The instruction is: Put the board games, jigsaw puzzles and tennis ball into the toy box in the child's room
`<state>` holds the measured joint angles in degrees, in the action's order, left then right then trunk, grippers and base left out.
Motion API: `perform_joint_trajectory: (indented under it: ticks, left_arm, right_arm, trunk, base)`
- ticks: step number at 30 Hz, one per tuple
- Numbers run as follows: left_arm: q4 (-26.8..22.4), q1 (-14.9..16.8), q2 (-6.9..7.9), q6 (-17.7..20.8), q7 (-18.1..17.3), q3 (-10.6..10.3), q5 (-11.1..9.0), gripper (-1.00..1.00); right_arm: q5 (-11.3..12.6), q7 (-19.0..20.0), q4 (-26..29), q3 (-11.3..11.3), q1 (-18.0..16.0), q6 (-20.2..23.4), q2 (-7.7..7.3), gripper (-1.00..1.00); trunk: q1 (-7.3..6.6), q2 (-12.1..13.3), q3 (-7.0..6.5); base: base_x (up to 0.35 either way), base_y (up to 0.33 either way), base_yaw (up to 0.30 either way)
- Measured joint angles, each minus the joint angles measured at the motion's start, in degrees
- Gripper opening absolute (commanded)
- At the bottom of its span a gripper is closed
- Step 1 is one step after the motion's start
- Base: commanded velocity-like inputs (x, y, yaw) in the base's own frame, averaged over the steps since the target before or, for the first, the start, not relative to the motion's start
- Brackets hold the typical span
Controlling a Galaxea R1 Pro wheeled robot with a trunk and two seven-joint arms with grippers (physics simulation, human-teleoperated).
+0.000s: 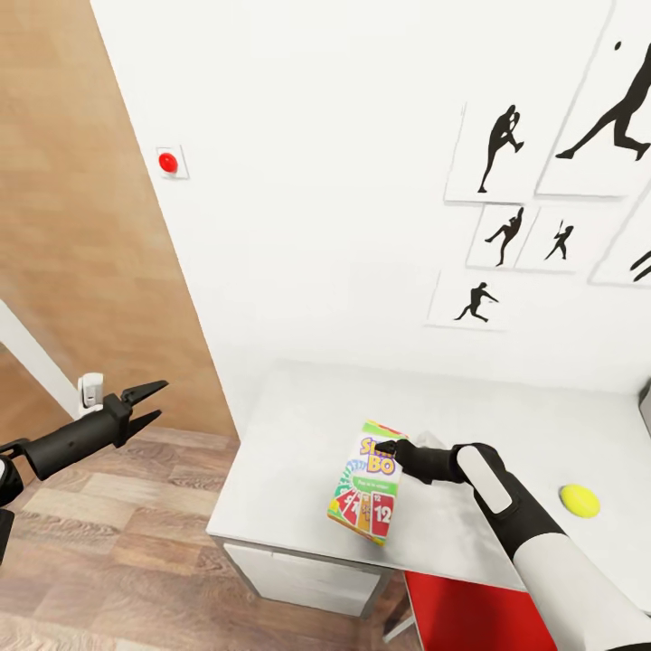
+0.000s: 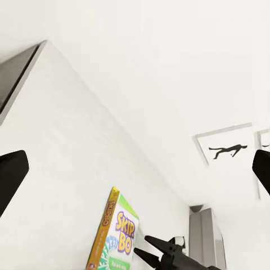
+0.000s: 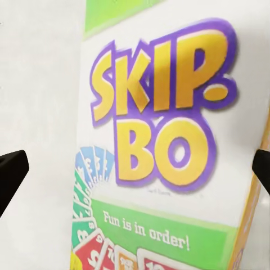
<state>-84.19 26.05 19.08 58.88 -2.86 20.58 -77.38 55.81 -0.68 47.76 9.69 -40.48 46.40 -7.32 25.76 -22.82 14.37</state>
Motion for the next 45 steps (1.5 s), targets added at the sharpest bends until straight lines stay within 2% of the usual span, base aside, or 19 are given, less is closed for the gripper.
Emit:
perform_joint_trajectory:
  ticks: [15,38,45]
  left_arm:
    - [-0.19,-0.01,0.01,0.0,0.0,-0.02,0.06,1.0]
    - [-0.29,-0.33,0.01,-0.01,0.0,0.02,0.07,1.0]
    - [-0.28,-0.35,0.0,0.0,0.0,0.01,0.07,1.0]
  right_arm:
    - [-0.19,-0.03,0.24,0.01,-0.08,0.06,-0.08,1.0]
    - [-0.22,-0.02,0.26,0.01,-0.11,0.17,-0.08,1.0]
    - [-0.23,-0.04,0.32,-0.04,-0.14,0.16,-0.36,1.0]
  trunk:
    - [0.0,0.0,0.0]
    - [0.0,-0.01,0.0]
    - [0.0,0.0,0.0]
  base:
    - [0.0,0.0,0.052]
    - [0.0,0.0,0.256]
    - [0.0,0.0,0.109]
